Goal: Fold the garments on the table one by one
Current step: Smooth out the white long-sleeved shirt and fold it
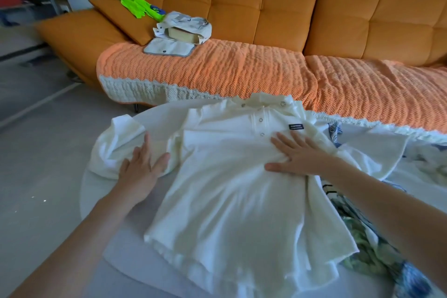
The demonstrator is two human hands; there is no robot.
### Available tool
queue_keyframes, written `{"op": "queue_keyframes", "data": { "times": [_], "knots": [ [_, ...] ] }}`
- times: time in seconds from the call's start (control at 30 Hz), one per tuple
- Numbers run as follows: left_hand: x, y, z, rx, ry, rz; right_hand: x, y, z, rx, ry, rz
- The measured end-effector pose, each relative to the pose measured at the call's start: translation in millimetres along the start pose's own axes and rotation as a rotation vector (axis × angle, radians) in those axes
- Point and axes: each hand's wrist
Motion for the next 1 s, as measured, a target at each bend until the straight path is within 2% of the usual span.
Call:
{"op": "queue_keyframes", "data": {
  "times": [0.13, 0.2, 0.27, 0.3, 0.37, 0.43, 0.47, 0.53, 0.7, 0.73, 0.8, 0.83, 0.87, 0.93, 1.0],
  "knots": [
    [19, 16, 6, 0.068, 0.213, 0.19, -21, 11, -11, 0.081, -0.058, 0.064],
    [23, 20, 9, 0.081, 0.251, 0.188, -19, 13, -14, 0.089, -0.005, 0.021],
    [15, 22, 7, -0.011, 0.236, 0.163, -8, 17, -16, 0.055, 0.101, -0.01],
    [7, 22, 7, -0.113, 0.176, 0.173, 2, 19, -18, 0.019, 0.175, 0.01],
    [-13, 18, 4, -0.255, -0.062, 0.172, 29, 22, -27, -0.034, 0.311, 0.142],
    [-34, 10, 4, -0.154, -0.25, 0.11, 60, 13, -35, -0.021, 0.391, 0.236],
    [-40, 2, 6, -0.062, -0.255, 0.113, 75, 3, -38, 0.002, 0.417, 0.216],
    [-38, -8, 14, 0.023, -0.171, 0.21, 92, -21, -42, 0.042, 0.447, 0.105],
    [-20, 0, 21, -0.05, 0.072, 0.154, 84, -47, -52, 0.063, 0.542, 0.011],
    [-22, 2, 20, -0.099, 0.083, 0.125, 82, -48, -55, 0.068, 0.565, 0.012],
    [-27, 9, 20, -0.323, 0.038, 0.074, 79, -42, -59, 0.055, 0.58, 0.085],
    [-29, 11, 23, -0.435, -0.032, 0.104, 78, -37, -59, 0.03, 0.577, 0.149],
    [-30, 12, 26, -0.47, -0.116, 0.149, 78, -30, -58, -0.011, 0.565, 0.191],
    [-29, 10, 38, -0.304, -0.211, 0.178, 75, -21, -52, -0.096, 0.488, 0.183],
    [-24, 2, 51, -0.017, -0.099, 0.177, 73, -21, -43, -0.064, 0.349, 0.142]
  ]
}}
Point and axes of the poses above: each hand's wrist, its own z-axis towards the middle knuckle, its own y-axis out of the back of the hand, x = y × z, and after that the axes turned 11 degrees about x, right-handed
